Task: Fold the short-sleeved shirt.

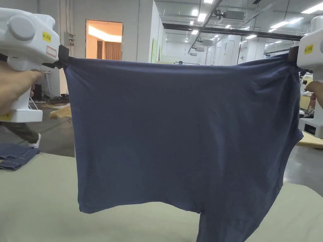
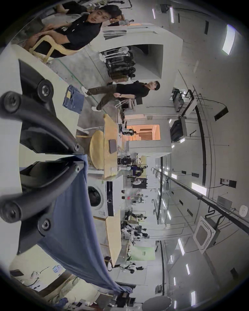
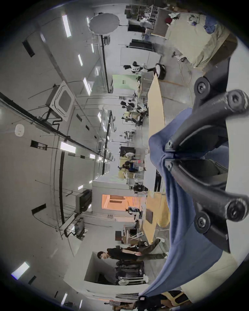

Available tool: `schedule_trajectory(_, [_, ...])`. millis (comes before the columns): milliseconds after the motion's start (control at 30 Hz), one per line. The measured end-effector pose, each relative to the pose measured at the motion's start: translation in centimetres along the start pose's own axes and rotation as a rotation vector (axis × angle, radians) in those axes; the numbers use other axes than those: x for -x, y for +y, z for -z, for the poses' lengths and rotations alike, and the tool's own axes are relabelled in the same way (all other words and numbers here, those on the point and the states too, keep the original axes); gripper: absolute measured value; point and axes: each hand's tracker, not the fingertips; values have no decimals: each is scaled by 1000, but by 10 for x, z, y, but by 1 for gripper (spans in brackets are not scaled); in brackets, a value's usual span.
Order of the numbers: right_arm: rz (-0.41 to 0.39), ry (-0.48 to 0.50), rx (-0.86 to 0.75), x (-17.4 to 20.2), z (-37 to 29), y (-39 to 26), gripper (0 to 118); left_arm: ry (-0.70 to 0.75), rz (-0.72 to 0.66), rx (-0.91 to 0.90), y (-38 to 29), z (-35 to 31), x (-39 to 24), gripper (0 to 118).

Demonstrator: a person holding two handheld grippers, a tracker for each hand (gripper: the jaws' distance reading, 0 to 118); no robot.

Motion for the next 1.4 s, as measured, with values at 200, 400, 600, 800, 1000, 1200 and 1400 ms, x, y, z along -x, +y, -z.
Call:
schedule_trajectory(200, [-75,19,41,13,-13,-47,5,-26,52,47,-39,-6,-13,0])
schedule_trajectory(400, [-67,18,131,0,-40,-107,5,-37,48,97,-93,-21,-17,0])
schedule_trajectory(600, [-65,13,158,-14,-100,-147,5,-81,47,105,-141,-58,-7,0])
schedule_trajectory(800, [-66,24,164,-26,-176,-167,5,-110,19,83,-174,-120,-4,0])
schedule_trajectory(1000, [-71,39,179,-36,-245,-193,5,-137,-30,77,-209,-185,3,0])
schedule_trajectory(1200, [-98,48,269,-36,-290,-249,5,-160,-40,175,-275,-224,10,0])
schedule_trajectory(1400, [-122,55,458,-31,-315,-326,5,-176,-94,344,-353,-246,-3,0])
